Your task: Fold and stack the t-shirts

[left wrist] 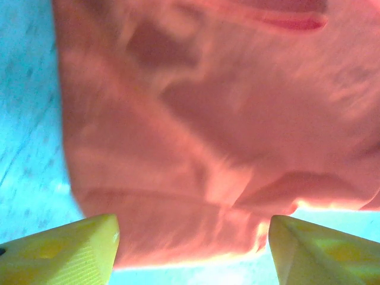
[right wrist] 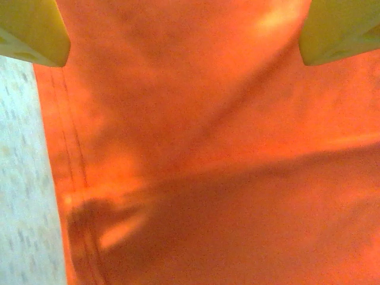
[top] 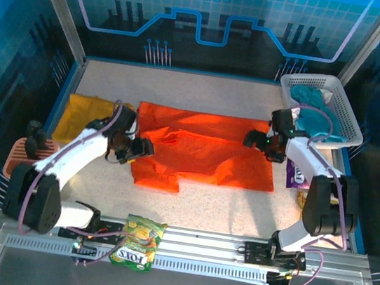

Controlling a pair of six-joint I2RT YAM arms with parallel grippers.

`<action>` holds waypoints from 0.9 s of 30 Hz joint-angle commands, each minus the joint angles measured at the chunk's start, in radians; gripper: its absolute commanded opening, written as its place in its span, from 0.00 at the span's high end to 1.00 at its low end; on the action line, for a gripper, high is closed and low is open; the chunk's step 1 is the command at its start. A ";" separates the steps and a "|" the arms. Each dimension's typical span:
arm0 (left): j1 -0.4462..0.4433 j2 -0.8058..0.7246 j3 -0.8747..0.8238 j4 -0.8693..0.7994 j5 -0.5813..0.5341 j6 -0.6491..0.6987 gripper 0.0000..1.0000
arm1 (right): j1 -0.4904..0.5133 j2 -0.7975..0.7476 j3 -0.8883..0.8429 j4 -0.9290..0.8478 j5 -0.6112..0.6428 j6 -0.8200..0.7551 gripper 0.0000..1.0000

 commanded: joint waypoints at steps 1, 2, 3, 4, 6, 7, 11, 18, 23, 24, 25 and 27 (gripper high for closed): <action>-0.048 -0.111 -0.080 -0.055 -0.017 -0.109 0.33 | 0.017 -0.113 -0.099 0.013 0.059 0.052 0.00; -0.068 -0.129 -0.098 -0.077 -0.022 -0.123 0.33 | 0.017 -0.140 -0.126 0.025 0.058 0.055 0.00; -0.093 -0.152 -0.116 -0.103 -0.040 -0.137 0.33 | 0.019 -0.164 -0.182 0.035 0.061 0.062 0.00; -0.113 -0.175 -0.136 -0.122 -0.064 -0.157 0.33 | 0.019 -0.185 -0.215 0.042 0.060 0.070 0.01; -0.127 -0.213 -0.182 -0.120 -0.075 -0.194 0.34 | 0.017 -0.213 -0.258 0.036 0.050 0.087 0.03; -0.129 -0.229 -0.205 -0.105 -0.067 -0.212 0.35 | 0.017 -0.216 -0.275 0.034 0.033 0.086 0.04; -0.145 -0.239 -0.261 -0.039 -0.062 -0.267 0.37 | 0.017 -0.195 -0.282 -0.011 0.014 0.084 0.06; -0.149 -0.200 -0.318 0.124 -0.055 -0.328 0.39 | 0.000 -0.214 -0.309 -0.072 0.076 0.145 0.25; -0.151 -0.148 -0.317 0.203 -0.041 -0.342 0.42 | -0.021 -0.271 -0.338 -0.098 0.087 0.150 0.27; -0.153 -0.139 -0.314 0.215 -0.039 -0.341 0.43 | -0.021 -0.287 -0.343 -0.116 0.105 0.152 0.26; -0.153 -0.130 -0.314 0.222 -0.041 -0.338 0.43 | -0.022 -0.301 -0.349 -0.125 0.116 0.153 0.25; -0.155 -0.105 -0.314 0.231 -0.045 -0.327 0.45 | -0.039 -0.322 -0.376 -0.135 0.115 0.159 0.23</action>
